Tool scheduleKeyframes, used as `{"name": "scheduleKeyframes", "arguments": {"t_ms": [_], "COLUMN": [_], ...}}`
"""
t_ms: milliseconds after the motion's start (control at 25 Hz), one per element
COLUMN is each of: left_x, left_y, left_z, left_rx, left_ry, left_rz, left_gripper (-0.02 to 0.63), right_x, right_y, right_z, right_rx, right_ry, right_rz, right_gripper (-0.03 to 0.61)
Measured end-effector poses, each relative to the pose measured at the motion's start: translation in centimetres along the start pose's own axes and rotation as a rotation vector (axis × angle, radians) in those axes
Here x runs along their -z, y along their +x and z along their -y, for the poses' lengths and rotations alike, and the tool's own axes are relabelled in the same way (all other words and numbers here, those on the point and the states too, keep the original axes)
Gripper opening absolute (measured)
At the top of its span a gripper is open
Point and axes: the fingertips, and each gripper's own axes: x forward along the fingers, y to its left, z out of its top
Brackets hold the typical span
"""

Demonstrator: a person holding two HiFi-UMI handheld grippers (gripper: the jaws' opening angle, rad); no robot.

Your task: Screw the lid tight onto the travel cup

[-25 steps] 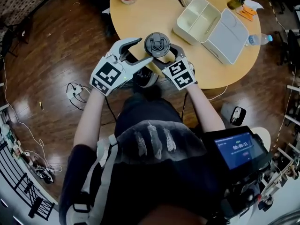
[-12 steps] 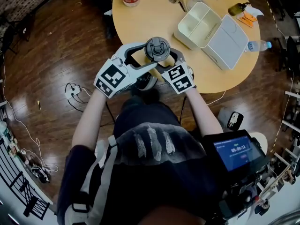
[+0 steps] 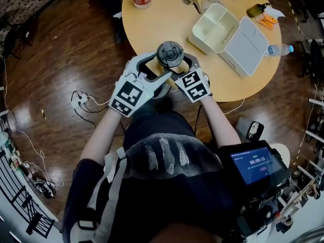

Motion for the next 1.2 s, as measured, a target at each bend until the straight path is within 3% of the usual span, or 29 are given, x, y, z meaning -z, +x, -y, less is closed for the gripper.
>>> {"name": "scheduleKeyframes", "arguments": {"t_ms": [80,360,480,600,960,1080,1200], "left_x": [-0.1,-0.3,0.0,0.2,0.3,0.1,-1.5], "left_y": [-1.0,-0.1,0.4,0.3,0.3,0.1,-1.0], "left_z": [-0.2,-2.1,-1.9,-1.3,-0.5,-0.6,-1.6], "left_rx": [0.033,0.023,0.021,0.009,-0.152,-0.131,-0.063], "left_ry": [0.025,0.101,0.073,0.049,-0.053,-0.057,0.012], "left_rz": [0.011,0.009,0.015,0.022,-0.035,-0.033,0.028], "left_gripper": [0.290,0.288,0.285,0.224,0.224,0.225,0.229], "right_x": [0.0,0.1,0.0,0.3,0.2,0.0,0.0], "right_y": [0.1,0.1,0.2,0.2,0.0,-0.1,0.0], "right_z": [0.0,0.0,-0.1,0.0,-0.1,-0.2,-0.1], "right_rx": [-0.003,-0.004,-0.006,-0.002,-0.003,-0.004,-0.008], "right_ry": [-0.003,-0.005,-0.007,-0.007,-0.013,-0.012,-0.012], "right_rz": [-0.001,-0.009,-0.010,-0.022,-0.021,-0.020,-0.019], "right_gripper": [0.316,0.316,0.316,0.314,0.314,0.314,0.313]}}
